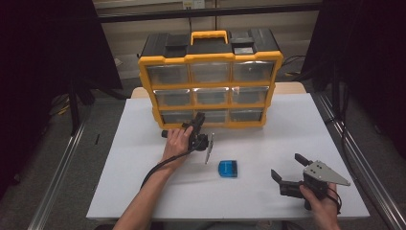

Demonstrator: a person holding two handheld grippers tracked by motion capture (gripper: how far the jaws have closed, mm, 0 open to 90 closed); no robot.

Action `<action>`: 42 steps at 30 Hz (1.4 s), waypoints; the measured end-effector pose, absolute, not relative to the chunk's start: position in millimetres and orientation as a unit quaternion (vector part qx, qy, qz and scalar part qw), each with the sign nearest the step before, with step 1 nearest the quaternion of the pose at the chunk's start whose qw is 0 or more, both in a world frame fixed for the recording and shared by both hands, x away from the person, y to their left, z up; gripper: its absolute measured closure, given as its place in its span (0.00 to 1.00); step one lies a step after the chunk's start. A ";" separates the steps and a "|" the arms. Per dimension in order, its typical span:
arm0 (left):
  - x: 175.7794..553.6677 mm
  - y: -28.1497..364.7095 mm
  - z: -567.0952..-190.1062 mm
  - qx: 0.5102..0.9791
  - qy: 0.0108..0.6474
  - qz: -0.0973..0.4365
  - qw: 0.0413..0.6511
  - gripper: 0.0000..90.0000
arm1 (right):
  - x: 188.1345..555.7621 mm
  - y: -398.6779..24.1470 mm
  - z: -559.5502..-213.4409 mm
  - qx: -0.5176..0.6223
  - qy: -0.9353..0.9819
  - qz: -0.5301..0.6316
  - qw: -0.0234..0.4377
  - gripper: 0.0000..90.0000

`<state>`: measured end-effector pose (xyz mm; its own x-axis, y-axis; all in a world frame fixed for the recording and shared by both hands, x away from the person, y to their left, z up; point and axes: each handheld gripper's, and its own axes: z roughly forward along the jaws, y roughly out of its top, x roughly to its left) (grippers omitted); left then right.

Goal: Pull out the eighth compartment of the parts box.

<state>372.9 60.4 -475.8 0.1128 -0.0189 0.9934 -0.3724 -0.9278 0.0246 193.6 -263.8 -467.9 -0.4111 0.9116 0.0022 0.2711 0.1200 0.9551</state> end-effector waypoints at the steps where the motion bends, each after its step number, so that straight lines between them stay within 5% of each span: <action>1: 372.9 60.4 -475.8 0.734 -0.133 0.653 0.135 0.88 | 193.8 -264.0 -468.0 0.437 0.676 0.498 0.322 0.02; 42: 356.9 66.0 -475.1 0.730 -0.148 0.650 0.147 0.88 | 193.2 -263.4 -467.7 0.435 0.675 0.500 0.322 0.02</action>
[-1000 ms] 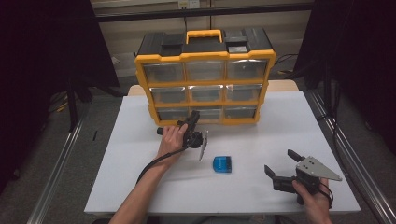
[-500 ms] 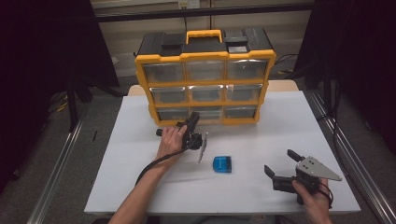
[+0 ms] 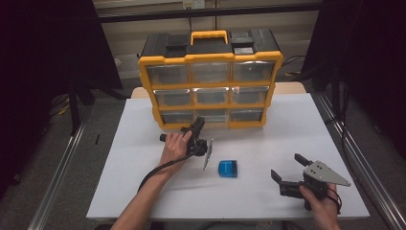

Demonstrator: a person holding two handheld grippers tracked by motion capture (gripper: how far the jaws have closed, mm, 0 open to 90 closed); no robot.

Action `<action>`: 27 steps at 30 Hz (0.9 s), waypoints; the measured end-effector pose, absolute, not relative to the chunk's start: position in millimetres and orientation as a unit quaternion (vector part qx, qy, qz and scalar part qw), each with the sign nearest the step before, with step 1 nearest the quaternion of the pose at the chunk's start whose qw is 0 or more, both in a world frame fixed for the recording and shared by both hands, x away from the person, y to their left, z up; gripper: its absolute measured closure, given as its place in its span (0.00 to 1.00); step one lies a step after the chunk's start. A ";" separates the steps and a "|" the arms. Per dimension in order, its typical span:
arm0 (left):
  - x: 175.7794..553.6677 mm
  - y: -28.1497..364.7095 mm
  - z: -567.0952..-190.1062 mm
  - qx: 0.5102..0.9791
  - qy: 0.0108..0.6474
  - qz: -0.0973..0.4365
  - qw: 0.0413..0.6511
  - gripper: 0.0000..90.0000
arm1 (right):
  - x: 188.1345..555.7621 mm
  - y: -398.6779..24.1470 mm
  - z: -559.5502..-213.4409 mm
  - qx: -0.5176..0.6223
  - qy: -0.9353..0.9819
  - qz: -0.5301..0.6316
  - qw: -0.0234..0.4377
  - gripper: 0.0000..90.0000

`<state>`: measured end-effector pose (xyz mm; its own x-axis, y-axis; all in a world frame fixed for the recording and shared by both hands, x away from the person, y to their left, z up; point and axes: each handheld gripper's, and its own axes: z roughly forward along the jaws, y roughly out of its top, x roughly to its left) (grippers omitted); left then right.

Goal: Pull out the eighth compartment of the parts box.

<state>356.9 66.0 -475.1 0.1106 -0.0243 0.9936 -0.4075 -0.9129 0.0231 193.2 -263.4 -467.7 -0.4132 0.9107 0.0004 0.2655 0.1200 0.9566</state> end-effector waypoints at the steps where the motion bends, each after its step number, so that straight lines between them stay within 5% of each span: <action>1: 356.5 66.2 -475.2 0.730 -0.147 0.650 0.149 0.88 | 193.1 -263.4 -467.7 0.436 0.675 0.501 0.322 0.02; 27: 345.3 65.7 -475.9 0.732 -0.154 0.647 0.147 0.88 | 192.3 -262.7 -467.2 0.433 0.676 0.504 0.319 0.02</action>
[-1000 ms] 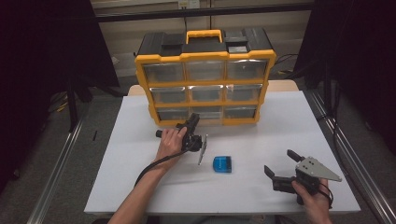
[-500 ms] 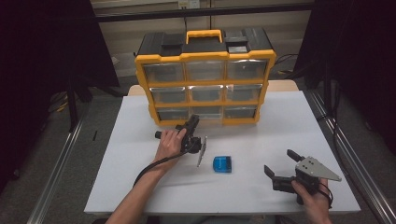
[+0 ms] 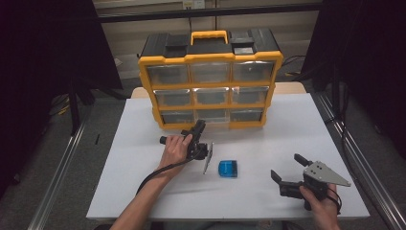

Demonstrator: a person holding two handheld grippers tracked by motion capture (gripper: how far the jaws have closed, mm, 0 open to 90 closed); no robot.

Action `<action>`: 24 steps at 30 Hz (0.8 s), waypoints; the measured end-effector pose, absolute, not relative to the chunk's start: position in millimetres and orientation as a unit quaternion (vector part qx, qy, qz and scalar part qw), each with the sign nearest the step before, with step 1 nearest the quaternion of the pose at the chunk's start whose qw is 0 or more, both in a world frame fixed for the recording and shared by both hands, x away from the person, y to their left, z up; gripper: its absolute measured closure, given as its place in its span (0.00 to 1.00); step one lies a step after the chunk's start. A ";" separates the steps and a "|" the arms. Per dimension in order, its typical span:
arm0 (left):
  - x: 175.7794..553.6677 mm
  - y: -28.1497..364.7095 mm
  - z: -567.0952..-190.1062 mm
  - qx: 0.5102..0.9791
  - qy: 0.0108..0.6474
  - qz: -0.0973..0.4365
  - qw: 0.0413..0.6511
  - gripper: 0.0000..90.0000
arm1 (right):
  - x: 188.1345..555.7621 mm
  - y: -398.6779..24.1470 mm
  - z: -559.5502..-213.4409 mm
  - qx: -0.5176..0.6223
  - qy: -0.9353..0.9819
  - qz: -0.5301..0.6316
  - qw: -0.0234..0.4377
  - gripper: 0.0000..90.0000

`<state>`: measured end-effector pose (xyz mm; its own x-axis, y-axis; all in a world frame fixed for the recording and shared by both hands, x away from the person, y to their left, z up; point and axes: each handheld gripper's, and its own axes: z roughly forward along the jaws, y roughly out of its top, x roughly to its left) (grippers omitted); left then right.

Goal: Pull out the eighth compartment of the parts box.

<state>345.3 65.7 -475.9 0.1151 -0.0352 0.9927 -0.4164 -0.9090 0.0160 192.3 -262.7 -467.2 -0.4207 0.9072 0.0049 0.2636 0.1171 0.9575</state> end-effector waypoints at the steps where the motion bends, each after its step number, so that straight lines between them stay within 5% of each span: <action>1: 344.2 65.8 -474.9 0.733 -0.155 0.647 0.138 0.88 | 192.3 -262.7 -467.2 0.433 0.676 0.504 0.319 0.02; 24: 334.6 69.5 -472.1 0.737 -0.158 0.641 0.144 0.88 | 192.2 -262.8 -467.3 0.434 0.676 0.503 0.318 0.02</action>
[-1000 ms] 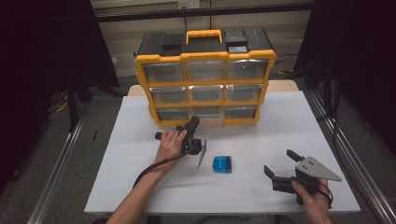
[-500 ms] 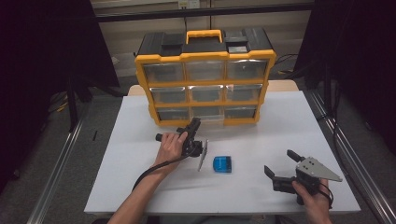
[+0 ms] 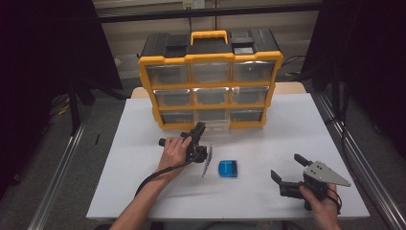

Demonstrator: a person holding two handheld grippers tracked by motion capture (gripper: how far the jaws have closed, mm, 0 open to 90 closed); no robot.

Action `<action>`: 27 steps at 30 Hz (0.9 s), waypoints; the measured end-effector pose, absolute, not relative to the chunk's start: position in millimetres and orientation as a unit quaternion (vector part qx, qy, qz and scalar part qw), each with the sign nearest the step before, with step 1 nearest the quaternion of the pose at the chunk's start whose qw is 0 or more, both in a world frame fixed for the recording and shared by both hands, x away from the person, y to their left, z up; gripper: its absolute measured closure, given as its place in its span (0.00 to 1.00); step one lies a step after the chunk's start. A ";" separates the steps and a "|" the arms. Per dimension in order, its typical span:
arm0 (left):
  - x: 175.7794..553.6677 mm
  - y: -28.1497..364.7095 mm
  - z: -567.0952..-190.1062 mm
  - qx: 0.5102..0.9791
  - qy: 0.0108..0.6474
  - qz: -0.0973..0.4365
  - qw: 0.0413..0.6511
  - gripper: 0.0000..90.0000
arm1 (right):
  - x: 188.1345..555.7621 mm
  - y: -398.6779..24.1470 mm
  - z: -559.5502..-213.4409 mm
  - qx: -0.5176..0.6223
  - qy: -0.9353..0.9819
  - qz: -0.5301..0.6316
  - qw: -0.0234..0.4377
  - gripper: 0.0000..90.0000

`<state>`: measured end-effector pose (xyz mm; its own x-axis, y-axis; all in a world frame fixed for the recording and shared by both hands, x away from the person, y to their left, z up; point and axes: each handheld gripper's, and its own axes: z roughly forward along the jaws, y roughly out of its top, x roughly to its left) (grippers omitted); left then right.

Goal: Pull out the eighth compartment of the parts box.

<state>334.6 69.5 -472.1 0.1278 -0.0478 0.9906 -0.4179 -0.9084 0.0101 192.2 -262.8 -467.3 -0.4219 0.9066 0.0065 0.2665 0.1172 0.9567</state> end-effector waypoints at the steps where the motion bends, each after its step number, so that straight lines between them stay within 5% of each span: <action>1: 335.2 69.5 -473.3 0.736 -0.156 0.640 0.155 0.88 | 192.3 -262.7 -467.3 0.433 0.676 0.503 0.320 0.02; 27: 325.1 69.0 -473.7 0.735 -0.157 0.641 0.157 0.88 | 192.0 -263.1 -467.1 0.430 0.678 0.503 0.320 0.02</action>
<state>325.1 69.0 -473.7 0.1285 -0.0283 0.9913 -0.4317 -0.9015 0.0302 192.0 -263.1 -467.1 -0.4262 0.9046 -0.0017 0.2611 0.1247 0.9572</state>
